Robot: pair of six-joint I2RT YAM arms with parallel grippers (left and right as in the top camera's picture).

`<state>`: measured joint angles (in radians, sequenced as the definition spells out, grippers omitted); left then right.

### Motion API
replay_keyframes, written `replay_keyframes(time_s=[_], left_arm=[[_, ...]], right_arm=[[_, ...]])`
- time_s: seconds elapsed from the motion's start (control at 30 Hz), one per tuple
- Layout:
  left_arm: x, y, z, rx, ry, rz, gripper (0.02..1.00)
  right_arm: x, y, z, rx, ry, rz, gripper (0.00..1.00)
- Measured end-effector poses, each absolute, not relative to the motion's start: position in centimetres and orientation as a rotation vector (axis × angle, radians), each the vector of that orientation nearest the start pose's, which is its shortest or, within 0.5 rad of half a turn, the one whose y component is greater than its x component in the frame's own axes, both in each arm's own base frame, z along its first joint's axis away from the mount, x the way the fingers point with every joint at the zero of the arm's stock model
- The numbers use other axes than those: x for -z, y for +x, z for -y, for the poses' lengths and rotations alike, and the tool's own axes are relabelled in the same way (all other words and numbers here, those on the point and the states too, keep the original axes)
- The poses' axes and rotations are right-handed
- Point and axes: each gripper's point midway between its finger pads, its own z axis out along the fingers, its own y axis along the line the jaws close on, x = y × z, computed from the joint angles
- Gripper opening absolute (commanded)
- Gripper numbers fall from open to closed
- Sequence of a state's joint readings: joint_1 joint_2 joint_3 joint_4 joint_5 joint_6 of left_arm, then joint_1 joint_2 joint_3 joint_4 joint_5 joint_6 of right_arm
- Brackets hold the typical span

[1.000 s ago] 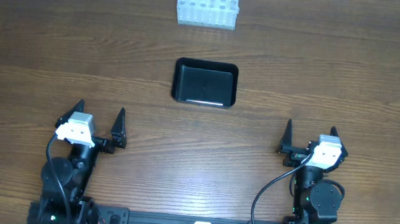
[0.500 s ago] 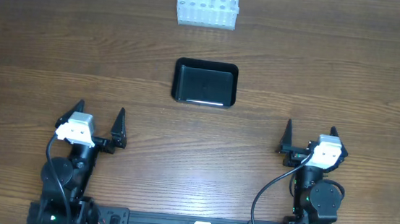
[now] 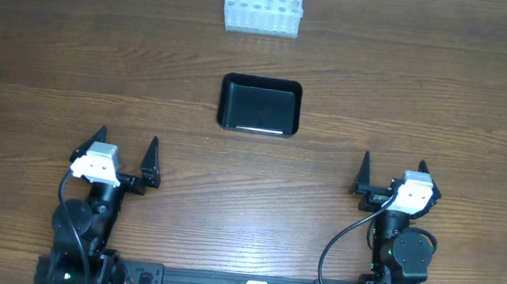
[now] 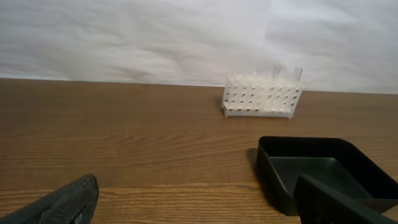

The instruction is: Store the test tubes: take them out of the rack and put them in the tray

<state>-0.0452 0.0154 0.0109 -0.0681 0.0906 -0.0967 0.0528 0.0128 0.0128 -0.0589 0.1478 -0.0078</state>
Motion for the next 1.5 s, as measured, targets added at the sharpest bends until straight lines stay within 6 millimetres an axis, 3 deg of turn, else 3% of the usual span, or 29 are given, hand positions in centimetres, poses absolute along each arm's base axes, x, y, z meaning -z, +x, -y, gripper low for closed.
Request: replay_keyframes(time_s=[0.27,0.5,0.6,0.73,0.93,1.07,1.13,1.33,1.5], left_arm=[[-15.9,24.5,2.7,0.183,0.027,-1.646,1.0],[-15.9,24.5,2.7,0.183,0.027,-1.646,1.0],[-15.9,24.5,2.7,0.183,0.027,-1.646,1.0],[-15.9,24.5,2.7,0.183,0.027,-1.646,1.0],[-15.9,24.5,2.7,0.183,0.027,-1.645,0.996],[-15.9,24.5,2.7,0.183,0.027,-1.645,1.0],[-15.9,24.5,2.7,0.183,0.027,-1.645,1.0],[-15.9,24.5,2.7,0.183,0.027,-1.645,1.0],[-15.9,24.5,2.7,0.183,0.027,-1.645,1.0]], right_arm=[[-16.4,24.6,1.3,0.089,0.067,-1.62,0.991],[-19.1,24.6,1.8,0.093,0.109,-1.509,0.991],[-19.3,24.9,1.8,0.094,0.112,-1.511,0.991],[-19.8,26.1,1.4,0.081,0.086,-1.585,0.991],[-24.6,30.0,-0.3,0.016,0.02,-1.646,0.965],[-25.8,34.3,-2.2,-0.064,-0.043,-1.728,0.945],[-25.0,36.8,-3.7,-0.11,-0.081,-1.8,0.939],[-20.5,42.6,-10.8,-0.243,-0.223,-2.01,0.908],[-17.4,45.6,-16.7,-0.317,-0.312,-2.122,0.895]])
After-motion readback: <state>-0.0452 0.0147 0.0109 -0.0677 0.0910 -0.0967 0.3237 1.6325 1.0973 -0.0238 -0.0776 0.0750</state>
